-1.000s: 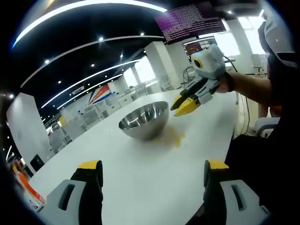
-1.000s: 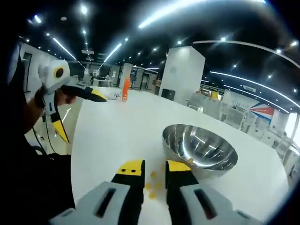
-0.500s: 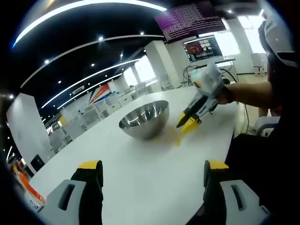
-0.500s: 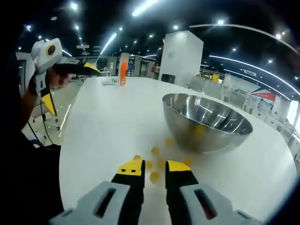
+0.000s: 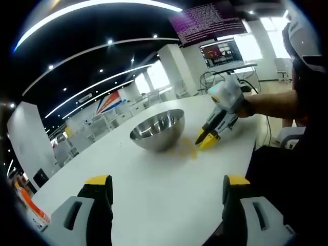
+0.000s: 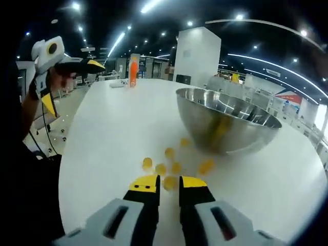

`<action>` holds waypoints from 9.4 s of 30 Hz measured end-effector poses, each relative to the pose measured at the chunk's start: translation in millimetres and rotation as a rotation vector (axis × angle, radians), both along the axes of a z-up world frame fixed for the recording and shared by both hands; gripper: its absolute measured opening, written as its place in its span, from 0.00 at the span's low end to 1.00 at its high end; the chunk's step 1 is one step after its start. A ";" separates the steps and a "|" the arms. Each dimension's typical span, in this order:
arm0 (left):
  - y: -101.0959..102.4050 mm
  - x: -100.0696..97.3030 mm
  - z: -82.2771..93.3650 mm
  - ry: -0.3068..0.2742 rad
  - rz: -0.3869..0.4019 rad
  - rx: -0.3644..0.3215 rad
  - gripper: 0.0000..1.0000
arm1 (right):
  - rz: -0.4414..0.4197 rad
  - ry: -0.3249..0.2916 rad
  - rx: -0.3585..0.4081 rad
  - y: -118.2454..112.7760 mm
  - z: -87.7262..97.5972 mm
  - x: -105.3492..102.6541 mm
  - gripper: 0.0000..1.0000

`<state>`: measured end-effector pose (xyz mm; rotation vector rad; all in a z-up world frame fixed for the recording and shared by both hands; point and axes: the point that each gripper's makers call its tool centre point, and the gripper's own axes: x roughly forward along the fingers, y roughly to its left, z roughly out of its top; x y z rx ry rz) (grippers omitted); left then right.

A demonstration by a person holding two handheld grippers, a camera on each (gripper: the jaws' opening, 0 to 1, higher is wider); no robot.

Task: Pick up the QQ candy scattered on the table and place it into the stainless steel bowl on the table

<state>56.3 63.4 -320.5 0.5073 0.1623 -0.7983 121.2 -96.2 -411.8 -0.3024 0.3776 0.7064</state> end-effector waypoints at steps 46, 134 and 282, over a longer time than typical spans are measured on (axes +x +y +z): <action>1.6 1.5 0.2 -0.001 0.008 -0.004 0.89 | 0.054 -0.071 0.036 17.1 48.6 -19.9 0.06; 3.2 4.1 -3.0 0.005 0.013 0.000 0.89 | -0.210 -0.280 0.044 -37.1 138.6 96.7 0.06; 4.1 0.7 -3.9 0.012 0.019 0.014 0.88 | 0.081 -0.310 0.121 60.8 128.1 -14.0 0.19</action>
